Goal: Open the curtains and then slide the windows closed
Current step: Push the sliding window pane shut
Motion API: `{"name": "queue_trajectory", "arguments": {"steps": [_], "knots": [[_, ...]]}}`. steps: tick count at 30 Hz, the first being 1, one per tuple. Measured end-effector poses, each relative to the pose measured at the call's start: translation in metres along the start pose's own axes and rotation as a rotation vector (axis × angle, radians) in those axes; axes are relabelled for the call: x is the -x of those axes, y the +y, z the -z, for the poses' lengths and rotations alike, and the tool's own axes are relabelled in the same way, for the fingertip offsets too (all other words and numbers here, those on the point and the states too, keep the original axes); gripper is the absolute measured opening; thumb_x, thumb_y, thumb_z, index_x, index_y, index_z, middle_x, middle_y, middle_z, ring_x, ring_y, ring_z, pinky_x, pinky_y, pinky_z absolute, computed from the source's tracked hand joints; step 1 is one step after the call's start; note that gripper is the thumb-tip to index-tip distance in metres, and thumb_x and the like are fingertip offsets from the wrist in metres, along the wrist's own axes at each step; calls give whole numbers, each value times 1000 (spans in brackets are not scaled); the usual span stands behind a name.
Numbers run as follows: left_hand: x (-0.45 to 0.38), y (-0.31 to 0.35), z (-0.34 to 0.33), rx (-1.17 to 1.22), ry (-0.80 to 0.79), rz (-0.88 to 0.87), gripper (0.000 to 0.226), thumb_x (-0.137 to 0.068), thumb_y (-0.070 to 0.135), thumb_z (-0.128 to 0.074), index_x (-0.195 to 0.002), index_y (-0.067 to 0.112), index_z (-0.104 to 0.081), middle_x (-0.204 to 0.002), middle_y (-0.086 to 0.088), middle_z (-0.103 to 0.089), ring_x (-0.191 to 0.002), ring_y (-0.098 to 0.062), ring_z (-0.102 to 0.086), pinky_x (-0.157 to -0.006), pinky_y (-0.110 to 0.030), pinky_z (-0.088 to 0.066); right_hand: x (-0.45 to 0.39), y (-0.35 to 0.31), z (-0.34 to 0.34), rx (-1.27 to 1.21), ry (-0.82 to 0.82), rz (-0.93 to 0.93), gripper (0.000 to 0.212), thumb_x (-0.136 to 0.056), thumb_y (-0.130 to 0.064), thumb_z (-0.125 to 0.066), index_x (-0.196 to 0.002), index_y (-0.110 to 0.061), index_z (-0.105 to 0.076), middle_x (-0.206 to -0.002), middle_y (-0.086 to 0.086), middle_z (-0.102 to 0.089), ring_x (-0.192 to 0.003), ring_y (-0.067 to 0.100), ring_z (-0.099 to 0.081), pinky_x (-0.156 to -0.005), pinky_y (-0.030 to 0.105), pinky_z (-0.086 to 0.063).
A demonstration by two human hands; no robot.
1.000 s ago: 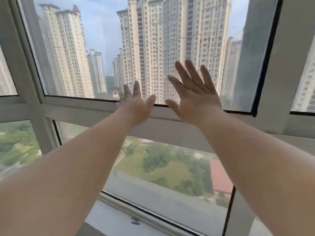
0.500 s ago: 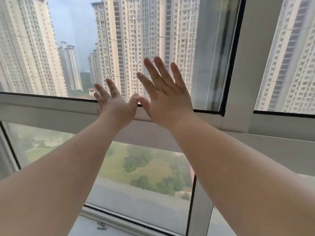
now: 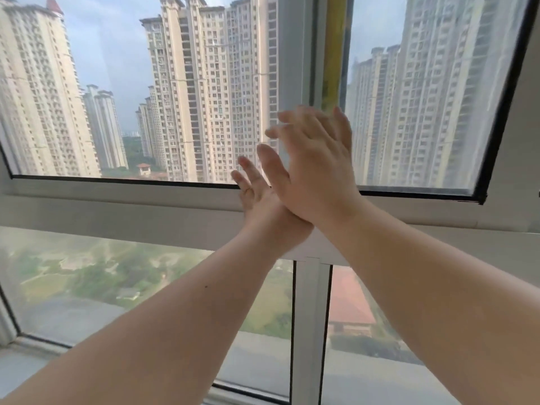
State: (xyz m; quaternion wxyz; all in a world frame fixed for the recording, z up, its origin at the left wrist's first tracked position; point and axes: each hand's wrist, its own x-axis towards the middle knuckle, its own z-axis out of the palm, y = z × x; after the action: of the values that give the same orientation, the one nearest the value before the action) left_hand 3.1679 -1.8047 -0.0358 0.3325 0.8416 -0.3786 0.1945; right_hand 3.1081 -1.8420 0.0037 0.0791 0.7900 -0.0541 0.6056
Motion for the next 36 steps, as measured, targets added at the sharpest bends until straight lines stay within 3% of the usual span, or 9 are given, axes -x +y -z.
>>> {"name": "queue_trajectory", "arguments": {"steps": [3, 6, 8, 10, 18, 23, 28, 32, 36], "knots": [[24, 9, 14, 181, -133, -227, 44, -83, 31, -46, -122, 12, -50, -111, -5, -57, -108, -25, -49, -74, -14, -33, -24, -13, 8, -112, -63, 102, 38, -90, -40, -48, -113, -14, -64, -131, 6, -56, -132, 24, -38, -113, 47, -15], [23, -5, 36, 283, -6, -289, 37, -77, 41, -48, -109, 26, -59, -89, 16, -52, -83, -4, -52, -62, -9, -32, -36, -8, 5, -48, -170, 98, 44, -93, -45, -43, -127, -19, -53, -146, 2, -40, -141, 20, -20, -115, 42, -4], [6, -27, 46, 211, 208, -247, 43, -80, 36, -48, -121, 27, -53, -127, 5, -49, -118, -15, -44, -92, -21, -33, -38, 0, 4, -30, -205, 64, 48, -93, -46, -41, -133, -20, -48, -151, 1, -32, -143, 19, -11, -116, 41, 0], [-11, -51, 55, 124, 297, -75, 61, -82, 36, -48, -139, 25, -29, -153, -1, -13, -138, -22, -12, -108, -37, -14, -37, 7, 5, -16, -235, 33, 50, -93, -47, -40, -136, -20, -44, -154, 2, -26, -144, 20, -7, -116, 43, 2], [-30, -60, 40, -77, 69, 24, 83, -82, 67, -23, -136, 30, 28, -144, -6, 39, -132, -28, 31, -106, -48, 14, -27, 24, 14, 147, -251, 38, 56, -91, -49, -40, -140, -21, -37, -156, 2, -18, -144, 21, 0, -113, 52, 5], [-8, -23, 27, -50, 32, -183, 77, -85, 52, -35, -140, 34, 15, -147, -2, 32, -134, -25, 27, -106, -39, 11, -27, 31, 13, 197, -249, 37, 58, -93, -48, -38, -143, -20, -32, -157, 2, -14, -144, 21, 2, -114, 48, 7], [-5, -24, 50, 204, 350, -357, 47, -81, 27, -47, -128, 27, -47, -149, 4, -29, -135, -19, -25, -103, -31, -20, -22, 33, 9, 149, -281, 82, 55, -95, -42, -38, -144, -17, -30, -158, 3, -12, -144, 19, 1, -115, 40, 5], [-28, -39, 49, 138, 352, 18, 75, -83, 38, -43, -143, 25, -1, -153, -2, 18, -139, -23, 14, -108, -42, 6, -14, 47, 9, 262, -312, 42, 60, -95, -47, -31, -147, -20, -21, -158, 2, -2, -143, 18, 10, -114, 41, 11], [-35, -36, 25, 224, 213, 34, 78, -87, 49, -39, -138, 37, 19, -151, -5, 23, -139, -28, 8, -109, -42, -3, 1, 71, 21, 372, -274, -5, 63, -93, -48, -35, -146, -18, -20, -159, 4, 1, -143, 20, 13, -112, 46, 15]]}}
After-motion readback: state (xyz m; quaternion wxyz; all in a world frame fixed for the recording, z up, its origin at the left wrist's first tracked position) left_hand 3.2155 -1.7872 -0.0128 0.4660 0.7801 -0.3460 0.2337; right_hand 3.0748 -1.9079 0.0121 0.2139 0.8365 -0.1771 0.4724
